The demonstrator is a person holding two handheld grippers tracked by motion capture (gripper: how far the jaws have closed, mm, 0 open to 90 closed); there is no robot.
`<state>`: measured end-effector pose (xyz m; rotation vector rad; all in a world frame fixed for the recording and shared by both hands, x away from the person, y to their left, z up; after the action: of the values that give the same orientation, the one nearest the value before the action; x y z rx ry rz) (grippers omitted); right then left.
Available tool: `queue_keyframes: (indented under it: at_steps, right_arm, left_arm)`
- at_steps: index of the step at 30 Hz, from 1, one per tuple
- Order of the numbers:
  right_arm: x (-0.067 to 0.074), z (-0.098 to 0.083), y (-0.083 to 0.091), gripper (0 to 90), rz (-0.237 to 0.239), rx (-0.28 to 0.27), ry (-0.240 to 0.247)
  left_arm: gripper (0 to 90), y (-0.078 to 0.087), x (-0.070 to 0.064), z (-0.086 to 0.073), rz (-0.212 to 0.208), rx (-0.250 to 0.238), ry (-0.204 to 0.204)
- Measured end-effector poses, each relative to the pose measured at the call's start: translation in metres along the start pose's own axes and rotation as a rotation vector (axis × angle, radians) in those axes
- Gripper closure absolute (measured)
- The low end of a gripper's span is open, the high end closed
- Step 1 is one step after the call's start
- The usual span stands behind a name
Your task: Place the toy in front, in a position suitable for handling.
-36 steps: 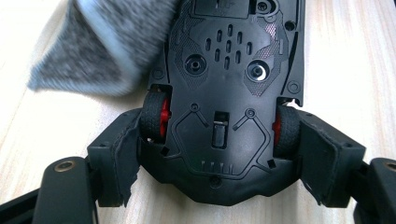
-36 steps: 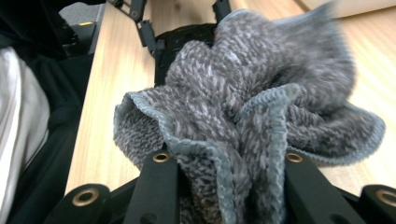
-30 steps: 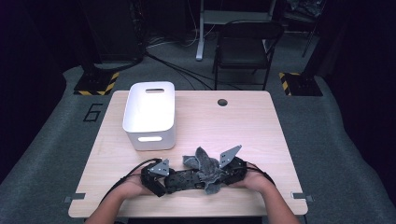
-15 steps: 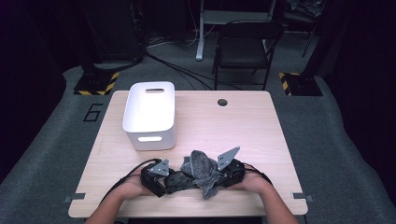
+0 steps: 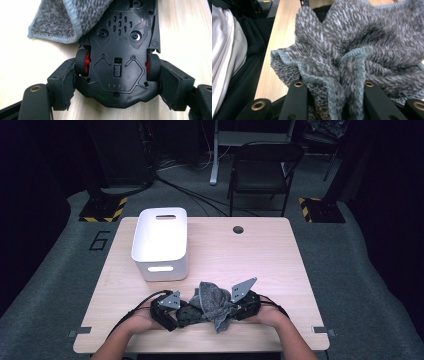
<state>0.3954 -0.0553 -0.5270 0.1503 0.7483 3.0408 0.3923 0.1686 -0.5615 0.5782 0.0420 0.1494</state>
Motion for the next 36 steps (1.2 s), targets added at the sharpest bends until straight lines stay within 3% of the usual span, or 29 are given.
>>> queue_keyframes:
  at_steps: [1, 4, 7, 9, 12, 14, 16, 18, 22, 25, 27, 28, 31, 34, 36]
  right_arm:
    - [-0.002, -0.004, 0.001, 71.7, -0.013, 0.023, 0.006]
    - [-0.009, -0.024, 0.002, 71.5, -0.068, 0.161, 0.017]
    - [-0.013, -0.018, 0.01, 71.1, -0.086, 0.095, -0.018]
    - [-0.014, -0.001, 0.016, 70.9, -0.106, -0.033, -0.038]
    - [-0.008, 0.015, 0.016, 70.9, -0.081, -0.125, -0.032]
    - [-0.004, 0.015, 0.008, 70.9, -0.059, -0.09, -0.006]
    - [-0.004, 0.005, 0.001, 71.0, -0.055, -0.02, 0.003]
    - [-0.005, 0.001, 0.001, 71.0, -0.047, -0.009, 0.002]
    - [-0.009, -0.016, 0.002, 71.1, -0.081, 0.116, 0.02]
    - [-0.006, -0.006, 0.007, 70.9, -0.059, 0.037, -0.007]
    - [0.003, 0.01, 0.007, 70.9, -0.006, -0.054, 0.006]
    - [0.007, 0.015, 0.004, 70.9, 0.019, -0.068, 0.017]
    - [0.011, 0.014, -0.006, 71.0, 0.039, -0.017, 0.04]
    - [0.007, 0.008, -0.004, 71.5, 0.05, -0.037, 0.004]
    - [0.002, -0.001, -0.001, 71.5, 0.032, 0.001, 0.003]
  left_arm:
    - [24.0, 0.0, 0.0, -0.001, 0.0, 0.007, 0.006]
    - [24.0, 0.0, 0.0, -0.002, -0.002, 0.004, 0.002]
    - [24.0, 0.0, 0.0, -0.002, 0.0, 0.003, 0.003]
    - [24.0, 0.0, 0.001, -0.002, -0.003, 0.002, 0.001]
    - [24.0, 0.0, 0.0, -0.002, -0.002, -0.006, 0.005]
    - [24.0, 0.0, 0.0, -0.002, -0.002, -0.008, 0.007]
    - [24.1, 0.0, 0.0, -0.003, -0.001, -0.016, 0.007]
    - [24.1, 0.0, 0.0, -0.002, 0.0, -0.017, 0.008]
    - [24.1, 0.0, 0.0, -0.003, 0.0, -0.018, 0.008]
    - [24.2, 0.0, 0.0, -0.003, 0.0, -0.019, 0.008]
    - [24.2, 0.0, 0.0, -0.003, 0.0, -0.019, 0.008]
    - [24.1, 0.0, 0.0, -0.003, 0.0, -0.019, 0.007]
    - [24.2, 0.0, 0.0, -0.003, 0.0, -0.019, 0.007]
    - [24.2, 0.0, 0.0, -0.003, 0.003, -0.016, 0.008]
    - [24.3, 0.0, 0.0, -0.003, 0.002, -0.016, 0.008]
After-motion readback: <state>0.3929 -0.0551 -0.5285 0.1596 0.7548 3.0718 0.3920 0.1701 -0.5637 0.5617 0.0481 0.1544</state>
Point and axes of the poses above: each handheld gripper's, and its own axes: y roughly backward along the jaws, z roughly out of its top, x roughly to its left, the point moved 6 cm from there along -y, roughly forward along the jaws, and after that the axes turned 15 degrees about -x, right-handed, at the moved point
